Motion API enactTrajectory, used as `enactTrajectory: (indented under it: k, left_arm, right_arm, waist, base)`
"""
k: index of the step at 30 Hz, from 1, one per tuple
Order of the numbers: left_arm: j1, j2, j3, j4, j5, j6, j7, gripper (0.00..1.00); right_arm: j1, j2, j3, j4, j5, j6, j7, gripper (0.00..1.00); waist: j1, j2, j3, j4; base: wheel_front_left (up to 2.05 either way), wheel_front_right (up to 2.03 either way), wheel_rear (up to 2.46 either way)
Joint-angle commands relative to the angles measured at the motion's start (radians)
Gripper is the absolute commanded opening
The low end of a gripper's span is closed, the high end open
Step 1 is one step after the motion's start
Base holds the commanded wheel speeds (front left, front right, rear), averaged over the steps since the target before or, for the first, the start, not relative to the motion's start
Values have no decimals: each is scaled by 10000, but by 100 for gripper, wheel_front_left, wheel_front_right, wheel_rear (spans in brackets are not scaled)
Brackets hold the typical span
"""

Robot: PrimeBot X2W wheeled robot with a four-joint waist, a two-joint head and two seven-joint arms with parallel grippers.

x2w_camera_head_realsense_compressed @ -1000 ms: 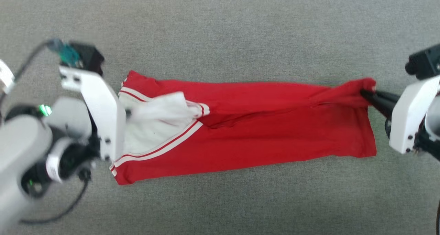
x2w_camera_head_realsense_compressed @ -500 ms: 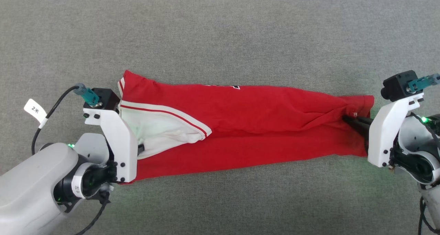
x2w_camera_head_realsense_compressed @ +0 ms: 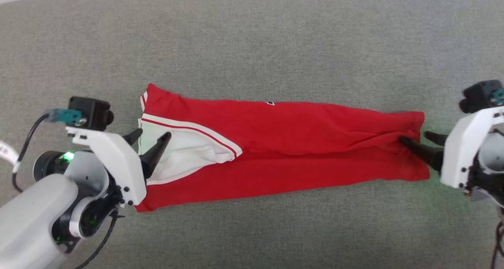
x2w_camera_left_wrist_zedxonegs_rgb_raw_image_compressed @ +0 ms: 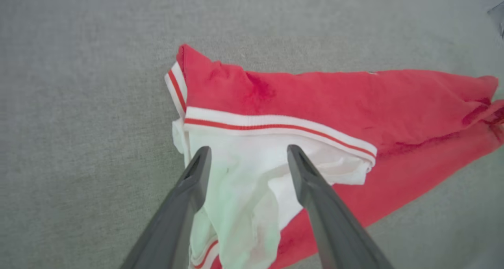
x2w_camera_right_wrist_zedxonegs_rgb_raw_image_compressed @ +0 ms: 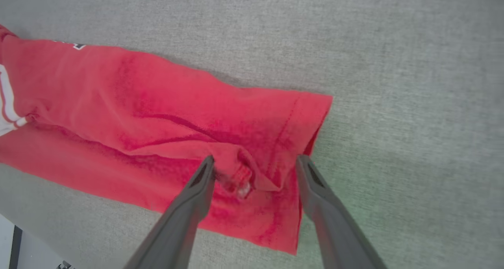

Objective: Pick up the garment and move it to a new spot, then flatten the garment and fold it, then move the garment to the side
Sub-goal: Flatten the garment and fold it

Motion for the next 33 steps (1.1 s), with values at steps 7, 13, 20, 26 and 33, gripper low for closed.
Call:
enactTrajectory:
  k: [7,13,20,26,33]
  left_arm:
    - [1146,13,621,-86,272,-332,-2486,100]
    - [1922,-289,1022,301,295,-609,-4231,100]
    - [2493,-877,1826,962,747,-978,-5060,100]
    - [3344,-1971,3837,1258,2157,-1510,-5100,100]
    - [4686,-3575,6112,1341,3945,-2501,-5099,100]
  right_arm:
    - [148,102,-857,194,-450,-5,532,100]
    - [-83,319,-882,1005,-333,-5,989,100]
    - [-360,799,-409,2249,-54,-5,1477,100]
    - [-569,1127,157,3008,282,4,1885,0]
    - [-824,792,-1,2825,880,26,2191,0]
  waist:
    - [0,0,103,216]
    - [0,0,288,544]
    - [0,0,455,865]
    - [0,0,483,1053]
    - [0,0,366,1124]
  base:
    - [0,0,0]
    - [0,0,0]
    - [0,0,0]
    - [0,0,0]
    - [0,0,0]
